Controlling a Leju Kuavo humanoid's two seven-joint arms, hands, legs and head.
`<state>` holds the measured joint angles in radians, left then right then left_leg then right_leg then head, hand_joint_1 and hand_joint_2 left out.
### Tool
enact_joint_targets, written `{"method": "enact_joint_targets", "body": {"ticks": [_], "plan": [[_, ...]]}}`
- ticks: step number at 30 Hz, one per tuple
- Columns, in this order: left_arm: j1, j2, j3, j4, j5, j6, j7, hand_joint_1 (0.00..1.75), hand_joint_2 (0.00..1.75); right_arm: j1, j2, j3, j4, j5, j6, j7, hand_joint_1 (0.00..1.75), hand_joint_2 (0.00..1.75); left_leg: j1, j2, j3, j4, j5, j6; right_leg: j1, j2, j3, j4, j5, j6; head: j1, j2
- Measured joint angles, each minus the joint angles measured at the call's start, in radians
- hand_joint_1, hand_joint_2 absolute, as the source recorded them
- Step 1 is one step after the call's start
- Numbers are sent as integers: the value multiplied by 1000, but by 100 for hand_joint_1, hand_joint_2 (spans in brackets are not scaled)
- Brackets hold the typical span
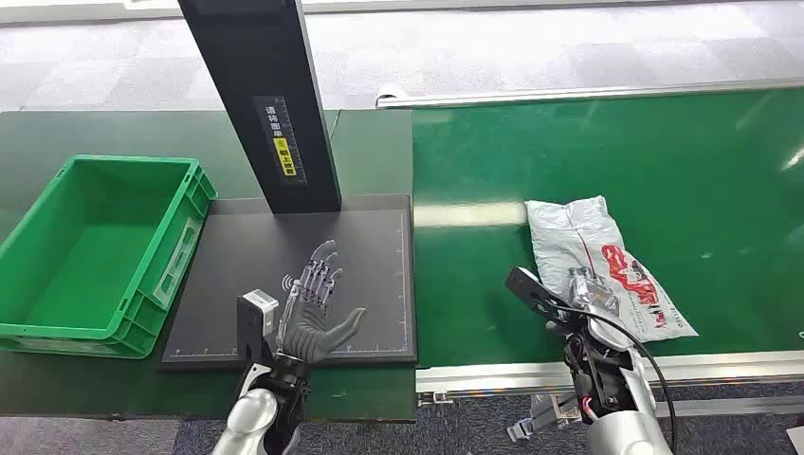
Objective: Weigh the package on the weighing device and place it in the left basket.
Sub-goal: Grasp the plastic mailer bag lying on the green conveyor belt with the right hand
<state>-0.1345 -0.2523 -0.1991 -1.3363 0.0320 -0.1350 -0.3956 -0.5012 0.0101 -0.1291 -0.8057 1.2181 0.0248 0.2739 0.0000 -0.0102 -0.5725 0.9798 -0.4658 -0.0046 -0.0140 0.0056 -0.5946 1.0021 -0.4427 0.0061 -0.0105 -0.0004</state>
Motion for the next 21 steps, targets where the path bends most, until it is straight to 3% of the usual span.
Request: {"method": "enact_joint_targets", "body": {"ticks": [4, 8, 11, 21], "plan": [[0, 1, 0, 0, 2, 0, 0, 0, 175, 3, 1, 1, 0, -2, 8, 0, 7, 175, 0, 0, 0, 0, 0, 0, 0, 0, 0, 0, 0, 0, 0, 0], [0, 2, 0, 2, 11, -2, 0, 0, 175, 6, 1, 1, -2, -9, 15, -4, 165, 175, 0, 0, 0, 0, 0, 0, 0, 0, 0, 0, 0, 0, 0, 0], [0, 2, -1, 2, 16, -2, 0, 0, 175, 6, 1, 2, -5, -14, 19, -12, 175, 175, 0, 0, 0, 0, 0, 0, 0, 0, 0, 0, 0, 0, 0, 0], [3, 5, 0, 2, 29, -11, -7, 0, 175, 10, 4, 7, -21, -32, 28, -28, 175, 175, 0, 0, 0, 0, 0, 0, 0, 0, 0, 0, 0, 0, 0, 0]]}}
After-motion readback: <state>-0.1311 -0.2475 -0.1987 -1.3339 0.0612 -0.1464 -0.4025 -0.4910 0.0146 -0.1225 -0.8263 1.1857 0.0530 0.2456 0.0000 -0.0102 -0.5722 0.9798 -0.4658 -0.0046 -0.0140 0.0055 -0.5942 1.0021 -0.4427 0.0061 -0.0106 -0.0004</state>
